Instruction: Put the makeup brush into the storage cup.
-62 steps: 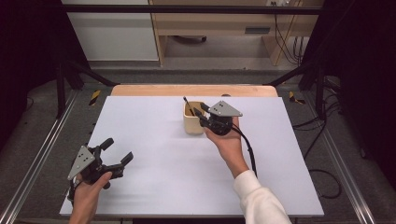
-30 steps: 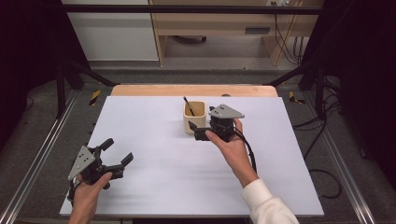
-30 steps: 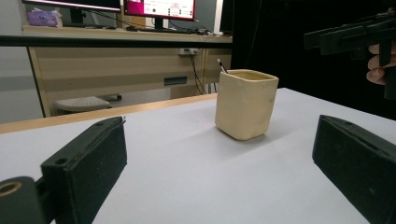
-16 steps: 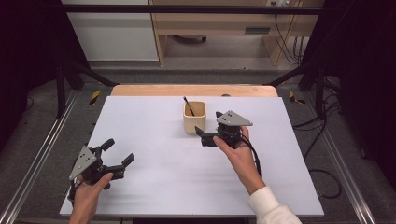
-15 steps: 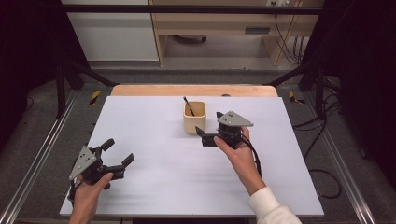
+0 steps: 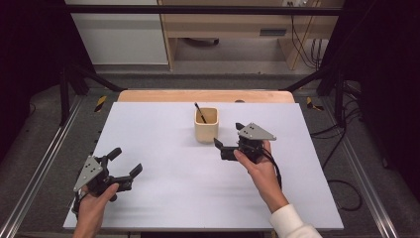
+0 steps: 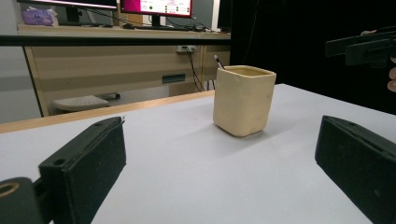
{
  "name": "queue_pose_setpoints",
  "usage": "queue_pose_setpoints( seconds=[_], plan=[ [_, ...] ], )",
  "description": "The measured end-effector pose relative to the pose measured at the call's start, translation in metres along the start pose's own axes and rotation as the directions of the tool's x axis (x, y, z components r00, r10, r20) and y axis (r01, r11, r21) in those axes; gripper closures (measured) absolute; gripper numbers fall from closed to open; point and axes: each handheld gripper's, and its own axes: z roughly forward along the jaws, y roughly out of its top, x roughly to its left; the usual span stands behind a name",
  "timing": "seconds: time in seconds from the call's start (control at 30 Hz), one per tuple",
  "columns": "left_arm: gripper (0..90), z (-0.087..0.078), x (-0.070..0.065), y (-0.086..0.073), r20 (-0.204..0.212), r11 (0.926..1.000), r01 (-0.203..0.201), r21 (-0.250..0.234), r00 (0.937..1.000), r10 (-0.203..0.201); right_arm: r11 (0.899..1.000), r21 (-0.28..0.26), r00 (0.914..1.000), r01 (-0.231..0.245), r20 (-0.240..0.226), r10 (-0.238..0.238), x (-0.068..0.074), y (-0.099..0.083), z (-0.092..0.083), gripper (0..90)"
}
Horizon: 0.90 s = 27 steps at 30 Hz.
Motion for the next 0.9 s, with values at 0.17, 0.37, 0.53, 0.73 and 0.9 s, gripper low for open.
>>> queue_pose_setpoints(
  seconds=[0.17, 0.37, 0.53, 0.73, 0.9],
  plan=[
    [1.5, 0.000, 0.000, 0.000, 0.001, 1.0000, -0.002, -0.001, 1.0000, 0.002, 1.000, -0.001, 1.0000, 0.004, 0.008, -0.004, -0.003, -0.002, -0.005, 6.9],
    [1.4, 0.000, 0.000, 0.000, 0.002, 1.0000, -0.004, 0.000, 1.0000, 0.004, 1.000, -0.001, 0.9999, 0.007, 0.010, -0.007, -0.006, -0.006, -0.013, 6.8],
    [1.5, 0.000, 0.000, 0.000, 0.002, 1.0000, -0.005, 0.001, 1.0000, 0.005, 1.000, -0.001, 0.9994, 0.030, 0.016, -0.030, -0.009, -0.010, -0.020, 6.9],
    [1.4, 0.000, -0.001, 0.000, 0.003, 1.0000, -0.004, 0.002, 1.0000, 0.004, 0.999, -0.003, 0.9994, 0.032, 0.017, -0.032, -0.012, -0.016, -0.029, 6.6],
    [1.4, 0.000, -0.001, -0.001, 0.004, 1.0000, -0.005, 0.006, 1.0000, 0.005, 0.999, -0.007, 0.9990, 0.034, 0.028, -0.034, -0.015, -0.020, -0.035, 5.7]
  ],
)
